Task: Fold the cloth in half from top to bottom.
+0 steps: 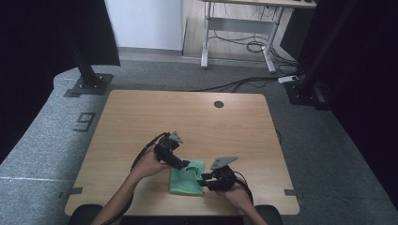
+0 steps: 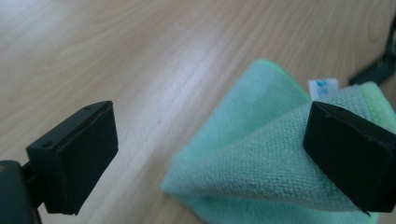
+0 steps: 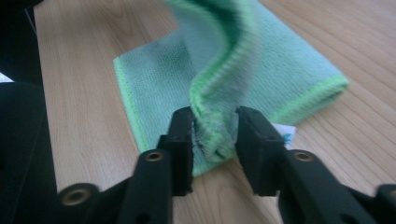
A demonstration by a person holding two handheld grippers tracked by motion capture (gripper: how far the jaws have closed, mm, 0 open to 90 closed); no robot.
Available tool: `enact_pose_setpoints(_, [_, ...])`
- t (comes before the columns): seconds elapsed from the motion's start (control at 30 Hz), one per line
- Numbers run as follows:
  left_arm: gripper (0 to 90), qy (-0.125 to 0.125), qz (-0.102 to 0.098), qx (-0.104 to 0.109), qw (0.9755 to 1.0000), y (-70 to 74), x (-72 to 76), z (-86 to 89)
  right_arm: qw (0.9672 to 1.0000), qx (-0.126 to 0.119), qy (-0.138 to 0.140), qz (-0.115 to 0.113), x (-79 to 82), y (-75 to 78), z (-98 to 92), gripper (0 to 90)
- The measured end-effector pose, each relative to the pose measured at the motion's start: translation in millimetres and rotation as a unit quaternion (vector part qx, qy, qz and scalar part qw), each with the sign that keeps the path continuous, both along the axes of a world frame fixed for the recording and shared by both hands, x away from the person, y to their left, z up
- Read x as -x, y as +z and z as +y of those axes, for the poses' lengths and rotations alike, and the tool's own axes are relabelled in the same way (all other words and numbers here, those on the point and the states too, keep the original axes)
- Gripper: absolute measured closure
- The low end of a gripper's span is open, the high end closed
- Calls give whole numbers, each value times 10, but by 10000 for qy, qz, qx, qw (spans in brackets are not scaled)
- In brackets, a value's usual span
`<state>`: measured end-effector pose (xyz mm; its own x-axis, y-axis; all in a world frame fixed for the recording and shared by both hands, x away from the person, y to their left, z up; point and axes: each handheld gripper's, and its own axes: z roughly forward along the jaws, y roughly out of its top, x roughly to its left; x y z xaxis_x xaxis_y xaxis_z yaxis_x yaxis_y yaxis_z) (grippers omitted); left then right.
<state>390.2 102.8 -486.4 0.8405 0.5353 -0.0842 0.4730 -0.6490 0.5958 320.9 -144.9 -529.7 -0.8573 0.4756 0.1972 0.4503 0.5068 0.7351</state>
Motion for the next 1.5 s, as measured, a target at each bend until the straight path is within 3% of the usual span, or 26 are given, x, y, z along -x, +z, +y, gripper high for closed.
enact_pose_setpoints(0.13, [32,-31,41,-19,10000,-69,91,83,9999,-82,-97,-30,27,40,-151,523])
enact_pose_setpoints(0.4, [32,-63,91,-87,9999,-189,263,196,9993,-151,-336,-109,-22,144,-279,437])
enact_pose_setpoints(0.47, [33,-61,112,-65,9999,-212,296,214,9991,-86,-393,-152,-51,157,-252,406])
enact_pose_setpoints(0.53, [33,-32,85,-175,9998,-256,335,220,9987,8,-481,-189,-85,154,-192,366])
enact_pose_setpoints(0.8, [32,131,35,-297,9995,-398,464,298,9970,329,-671,-197,-146,18,116,257])
enact_pose_setpoints(1.0, [27,344,-34,-277,9990,-471,518,356,9955,681,-571,-328,-70,-52,199,230])
enact_pose_setpoints(1.17, [19,454,-25,-241,9987,-508,527,354,9945,794,-549,-395,18,-74,159,227])
enact_pose_setpoints(1.4, [18,521,-89,-181,9984,-529,555,359,9944,776,-606,-381,102,-23,15,230])
enact_pose_setpoints(1.5, [16,549,-120,-162,9983,-535,567,364,9951,611,-655,-413,75,46,28,230])
